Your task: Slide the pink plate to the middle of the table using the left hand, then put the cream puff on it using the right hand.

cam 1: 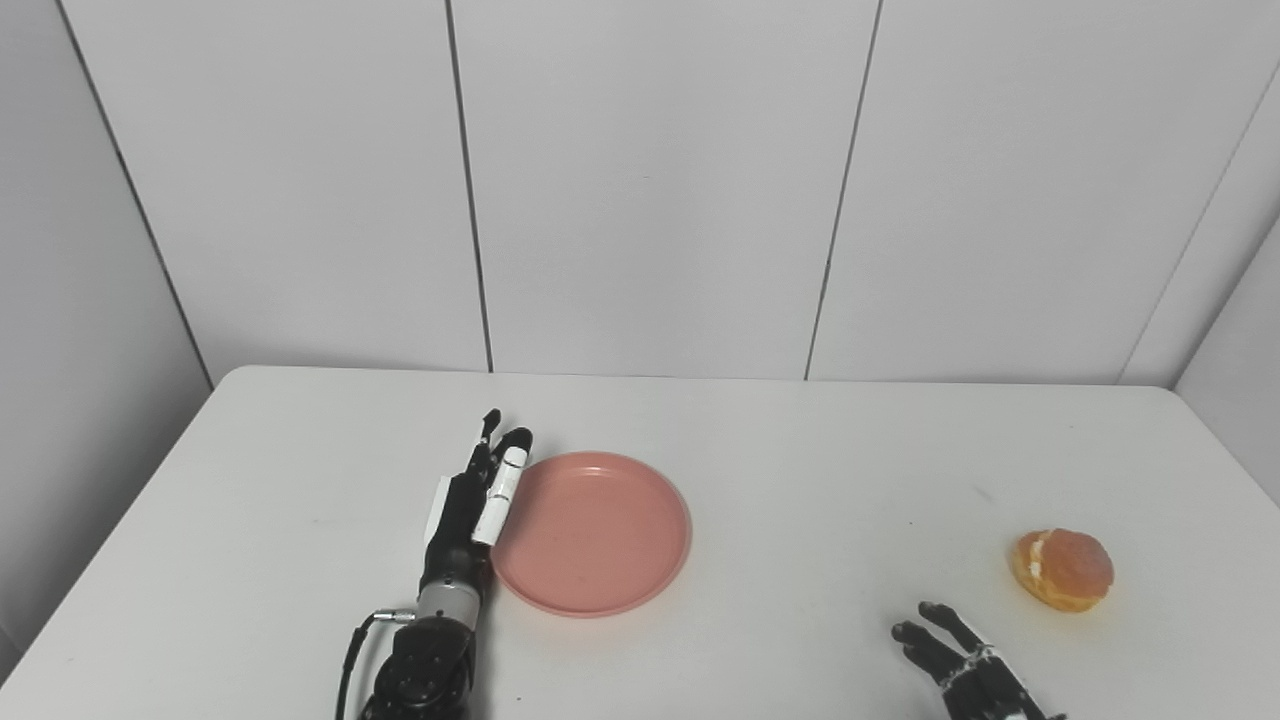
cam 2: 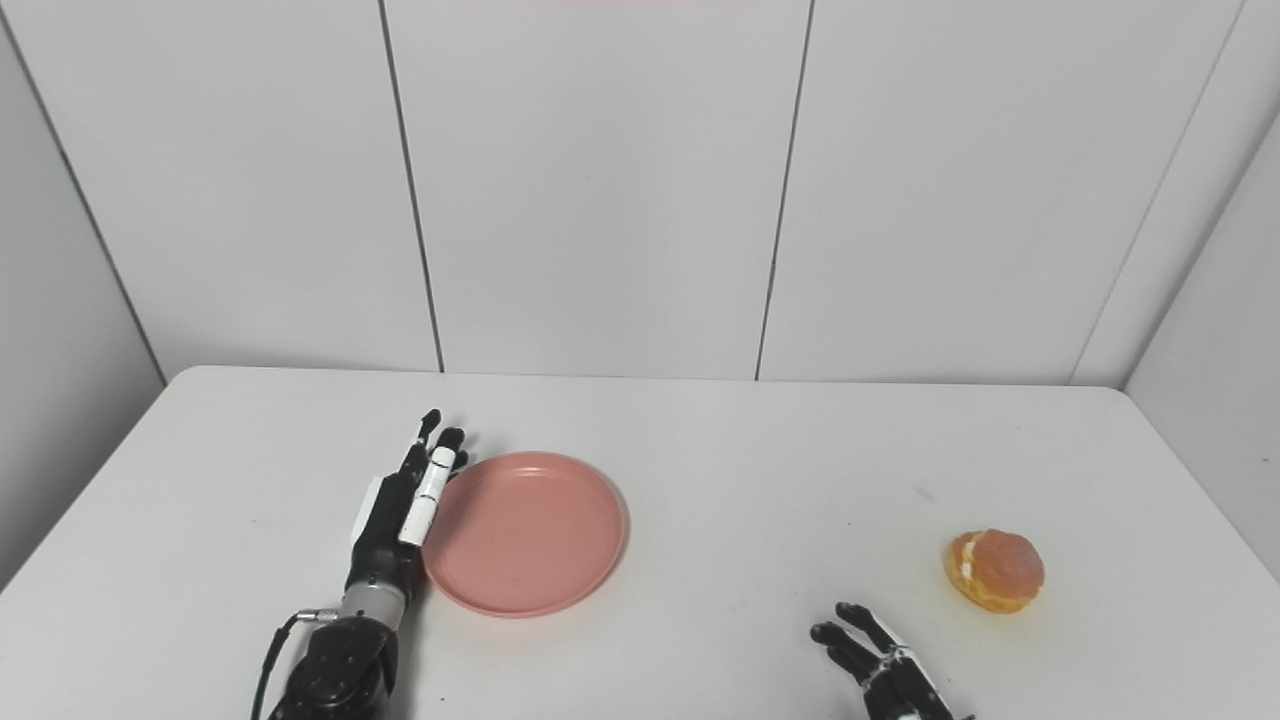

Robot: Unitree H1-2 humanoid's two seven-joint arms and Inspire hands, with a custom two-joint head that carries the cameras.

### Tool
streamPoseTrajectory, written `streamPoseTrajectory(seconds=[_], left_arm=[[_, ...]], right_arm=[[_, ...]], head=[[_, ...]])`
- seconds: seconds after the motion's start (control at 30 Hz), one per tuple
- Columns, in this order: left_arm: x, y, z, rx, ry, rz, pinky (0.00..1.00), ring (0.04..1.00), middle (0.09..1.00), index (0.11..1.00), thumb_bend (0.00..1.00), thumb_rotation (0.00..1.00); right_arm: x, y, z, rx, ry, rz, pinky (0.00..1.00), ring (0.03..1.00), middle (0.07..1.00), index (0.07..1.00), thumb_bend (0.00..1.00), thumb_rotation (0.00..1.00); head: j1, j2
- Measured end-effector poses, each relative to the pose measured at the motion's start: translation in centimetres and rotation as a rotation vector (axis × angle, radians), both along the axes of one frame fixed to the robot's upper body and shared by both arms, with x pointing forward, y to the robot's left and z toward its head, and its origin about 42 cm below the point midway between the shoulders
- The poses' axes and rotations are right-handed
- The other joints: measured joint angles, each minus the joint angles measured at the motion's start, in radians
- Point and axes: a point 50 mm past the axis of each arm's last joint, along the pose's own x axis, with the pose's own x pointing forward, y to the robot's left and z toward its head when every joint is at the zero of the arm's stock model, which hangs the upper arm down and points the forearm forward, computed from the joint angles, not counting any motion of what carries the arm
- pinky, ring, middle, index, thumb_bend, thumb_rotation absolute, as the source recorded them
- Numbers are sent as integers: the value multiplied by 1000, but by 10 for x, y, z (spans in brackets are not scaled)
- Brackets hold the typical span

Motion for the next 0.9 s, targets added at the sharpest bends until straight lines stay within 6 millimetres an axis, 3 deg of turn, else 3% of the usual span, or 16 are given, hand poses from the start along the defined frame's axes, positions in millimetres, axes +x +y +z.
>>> streamPoseTrajectory(seconds=[0.2,0.5,0.9], left_arm=[[-9,-8,-1,-29,10,-13,883,931,979,1000,613,950],[-16,-26,-2,-46,19,-56,917,918,982,1000,620,900],[-20,-38,-5,-30,8,-86,939,936,984,1000,657,929]], right_arm=[[5,8,3,-7,40,-8,890,841,751,804,863,942],[8,18,5,-42,65,-17,870,830,755,802,854,965],[10,29,5,-43,66,-16,887,840,761,803,863,970]], head=[[-64,12],[-110,18],[-196,25]])
